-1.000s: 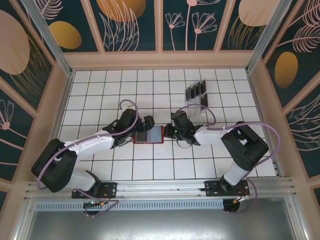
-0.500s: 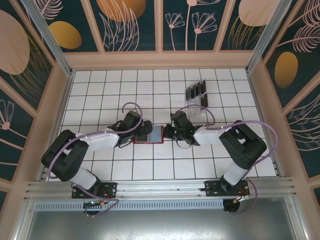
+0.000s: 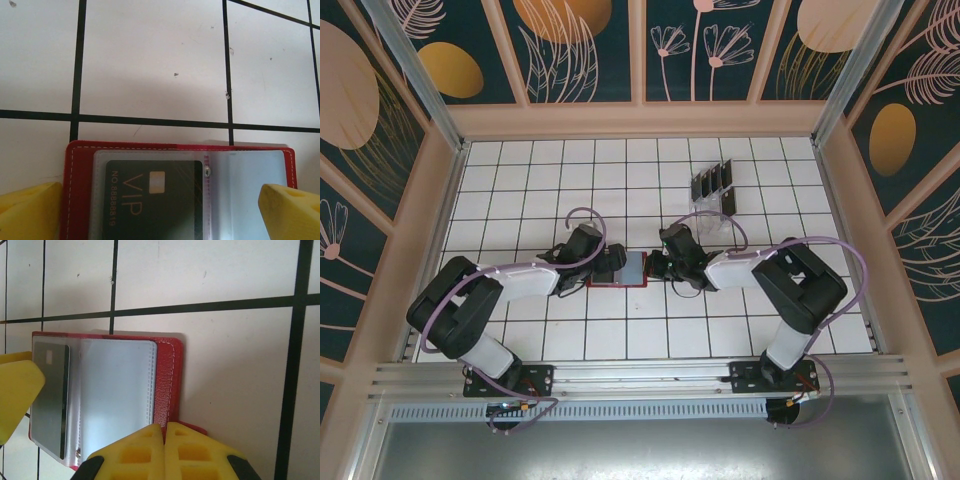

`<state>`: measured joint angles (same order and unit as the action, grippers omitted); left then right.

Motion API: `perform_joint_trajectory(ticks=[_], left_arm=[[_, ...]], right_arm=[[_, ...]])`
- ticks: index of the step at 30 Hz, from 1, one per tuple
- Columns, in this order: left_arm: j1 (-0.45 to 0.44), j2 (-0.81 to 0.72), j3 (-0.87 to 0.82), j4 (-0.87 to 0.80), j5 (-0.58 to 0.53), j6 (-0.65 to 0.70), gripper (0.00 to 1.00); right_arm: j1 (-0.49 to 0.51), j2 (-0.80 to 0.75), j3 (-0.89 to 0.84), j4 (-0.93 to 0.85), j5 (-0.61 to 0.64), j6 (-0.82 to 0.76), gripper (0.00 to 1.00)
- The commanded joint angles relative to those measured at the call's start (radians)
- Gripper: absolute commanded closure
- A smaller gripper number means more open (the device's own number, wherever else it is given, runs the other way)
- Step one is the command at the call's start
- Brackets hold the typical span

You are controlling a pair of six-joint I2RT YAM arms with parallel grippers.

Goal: Put the credit cards into the card holder

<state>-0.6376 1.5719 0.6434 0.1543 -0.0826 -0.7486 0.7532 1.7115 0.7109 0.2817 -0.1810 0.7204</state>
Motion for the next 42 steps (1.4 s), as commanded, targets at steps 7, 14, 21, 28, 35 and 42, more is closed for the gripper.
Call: perform_joint_trajectory(ticks=[7,14,21,28,35,42], left_arm=[[-0.001,-0.149,-0.063,0.138,0.122,-0.067,0.01],[-0.033,-0.173,-0.069,0.252,0.183,-0.173,0.01],[-0.071,-0.067,-0.035,0.336,0.208,-0.213,0.01],[-0.088,0.009,-0.038,0.401,0.207,-0.243,0.02],[-0.096,0.036,-0.042,0.405,0.189,-0.25,0.01],[-0.096,0.026,-0.042,0.383,0.152,-0.246,0.02]], right_arm=[[0.008,0.055,0.017,0.023,-0.034,0.022,1.0],[0.008,0.068,0.017,0.037,-0.043,0.026,1.0],[0.002,0.025,0.0,0.039,-0.032,0.032,1.0],[-0.018,-0.075,-0.048,0.022,-0.002,0.035,0.95],[-0.031,-0.223,-0.14,-0.011,0.04,0.059,0.7],[-0.024,-0.404,-0.172,-0.093,0.075,0.075,0.75]])
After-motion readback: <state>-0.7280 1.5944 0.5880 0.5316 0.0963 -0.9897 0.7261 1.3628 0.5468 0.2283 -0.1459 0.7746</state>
